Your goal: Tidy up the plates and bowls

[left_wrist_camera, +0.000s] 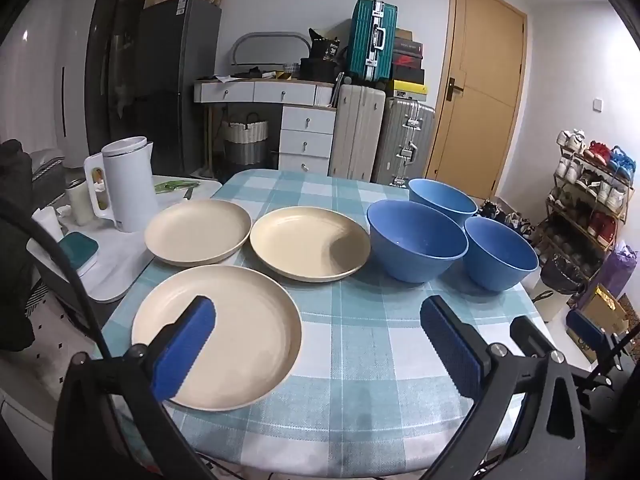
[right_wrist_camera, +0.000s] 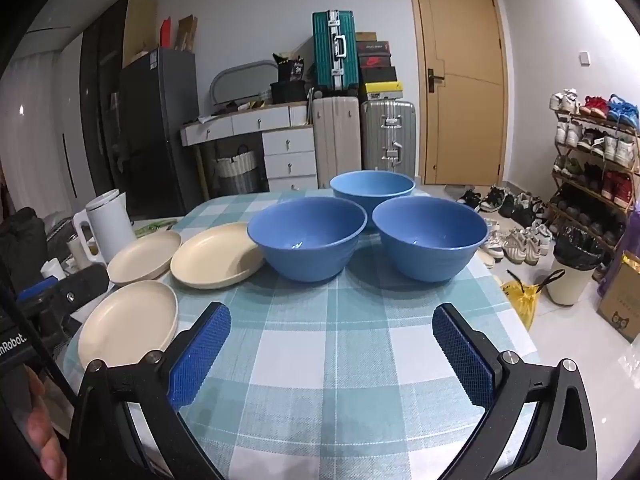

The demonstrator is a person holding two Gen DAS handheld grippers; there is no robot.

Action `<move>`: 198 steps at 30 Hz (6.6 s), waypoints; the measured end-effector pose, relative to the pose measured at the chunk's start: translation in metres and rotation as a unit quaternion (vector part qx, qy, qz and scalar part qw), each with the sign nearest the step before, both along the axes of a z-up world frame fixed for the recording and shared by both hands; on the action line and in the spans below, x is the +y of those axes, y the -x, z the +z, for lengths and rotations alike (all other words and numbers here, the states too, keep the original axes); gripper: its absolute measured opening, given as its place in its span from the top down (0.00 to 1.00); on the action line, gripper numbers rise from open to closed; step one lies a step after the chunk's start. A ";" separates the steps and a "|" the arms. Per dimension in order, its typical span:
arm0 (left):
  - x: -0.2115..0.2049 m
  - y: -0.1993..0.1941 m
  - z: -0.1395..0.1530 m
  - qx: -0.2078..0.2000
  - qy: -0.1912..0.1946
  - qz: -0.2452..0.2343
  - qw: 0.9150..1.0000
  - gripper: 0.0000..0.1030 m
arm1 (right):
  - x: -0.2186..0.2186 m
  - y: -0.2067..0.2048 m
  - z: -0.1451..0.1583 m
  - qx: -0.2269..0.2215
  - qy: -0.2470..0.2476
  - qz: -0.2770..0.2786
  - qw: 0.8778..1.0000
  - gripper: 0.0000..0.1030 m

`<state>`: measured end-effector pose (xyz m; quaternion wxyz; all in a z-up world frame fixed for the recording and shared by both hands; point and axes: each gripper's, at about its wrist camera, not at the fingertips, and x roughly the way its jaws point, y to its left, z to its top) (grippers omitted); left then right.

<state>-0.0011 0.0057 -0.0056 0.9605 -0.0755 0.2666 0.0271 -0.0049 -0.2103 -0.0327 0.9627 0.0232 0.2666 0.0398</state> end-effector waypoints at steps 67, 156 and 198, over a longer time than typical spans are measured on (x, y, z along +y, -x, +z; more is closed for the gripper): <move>0.028 -0.051 -0.038 0.075 -0.005 -0.022 0.997 0.00 | -0.007 -0.007 -0.003 -0.019 -0.035 0.018 0.999 0.00; 0.306 -0.260 -0.099 0.232 0.095 0.065 0.966 0.16 | 0.301 -0.293 0.034 0.172 0.054 0.280 0.943 0.05; 0.329 -0.248 -0.120 0.259 0.155 0.009 0.953 0.90 | 0.363 -0.366 -0.100 0.334 0.147 0.291 0.884 0.88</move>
